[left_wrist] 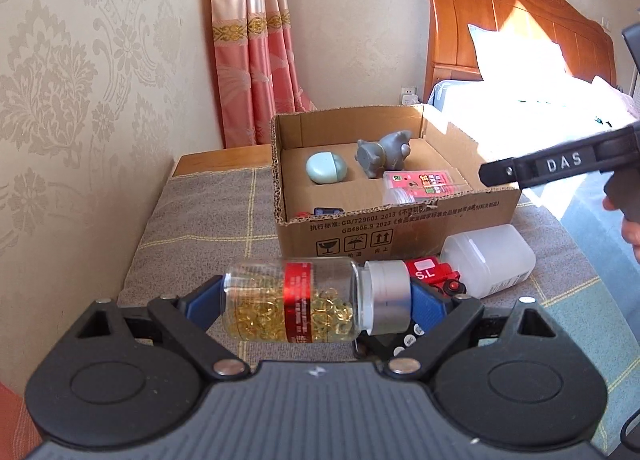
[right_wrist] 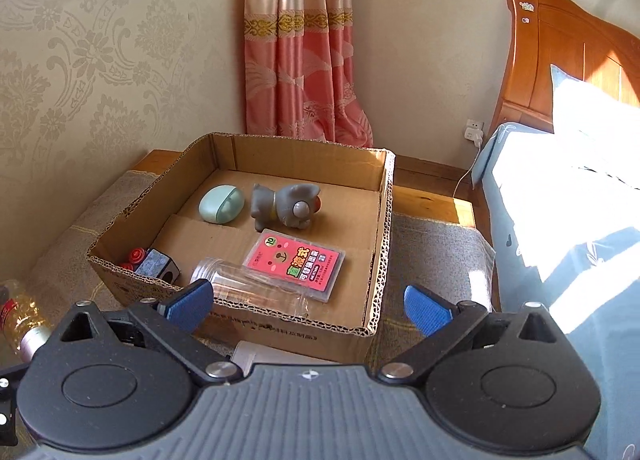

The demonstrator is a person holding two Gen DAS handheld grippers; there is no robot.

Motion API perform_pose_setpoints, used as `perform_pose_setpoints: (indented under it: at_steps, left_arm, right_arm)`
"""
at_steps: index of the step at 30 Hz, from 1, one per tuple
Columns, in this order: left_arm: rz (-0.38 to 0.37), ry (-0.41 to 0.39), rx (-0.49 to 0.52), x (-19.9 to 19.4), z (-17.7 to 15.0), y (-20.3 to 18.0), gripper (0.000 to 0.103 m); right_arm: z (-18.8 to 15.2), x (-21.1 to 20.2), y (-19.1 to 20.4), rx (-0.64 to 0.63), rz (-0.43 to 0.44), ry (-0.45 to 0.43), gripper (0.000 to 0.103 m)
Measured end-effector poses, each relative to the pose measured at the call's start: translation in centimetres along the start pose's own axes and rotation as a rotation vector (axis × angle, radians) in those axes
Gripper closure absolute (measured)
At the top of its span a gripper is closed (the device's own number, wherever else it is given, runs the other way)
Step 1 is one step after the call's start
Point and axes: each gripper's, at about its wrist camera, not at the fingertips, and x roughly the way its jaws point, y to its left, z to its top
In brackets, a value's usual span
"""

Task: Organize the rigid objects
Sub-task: 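Carry both items to the box while the right tool releases the pink case inside, then lower the capsule jar into the box and open the left tool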

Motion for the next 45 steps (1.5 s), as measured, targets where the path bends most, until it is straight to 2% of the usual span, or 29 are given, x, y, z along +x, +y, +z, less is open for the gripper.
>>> perform_pose_setpoints:
  at_steps: [6,12,19,23,30,41,45]
  left_arm:
    - [-0.016,-0.051,0.037,1.2,3.7,-1.2,0.010]
    - [-0.030,-0.010,0.049,4.9,6.9,-2.3,0.010]
    - [-0.006,0.034,0.079,9.6,9.5,-3.1,0.010]
    - [0.012,0.005,0.079,10.2,10.4,-3.1,0.008]
    - [0.013,-0.009,0.119,7.9,9.0,-3.4,0.003]
    - [0.038,0.032,0.068,5.0,5.2,-2.8,0.003]
    - [0.022,0.061,0.040,4.7,3.1,-2.5,0.003]
  right_arm:
    - [-3.7,-2.4,0.5,0.032,-0.042,0.004,0.000]
    - [-6.5,-3.3,0.4,0.053,-0.032,0.040,0.000]
    - [-7.6,-3.7,-1.0,0.084,-0.055,0.055,0.000]
    - [-7.6,-3.8,-1.6,0.105,-0.050,0.053,0.000]
    - [-7.7,-3.6,-1.1,0.093,-0.042,0.058,0.000]
    - [-7.7,-5.0,-0.2,0.087,-0.026,0.028,0.000]
    - [-8.0,-5.4,-0.1,0.089,-0.020,0.020,0.000]
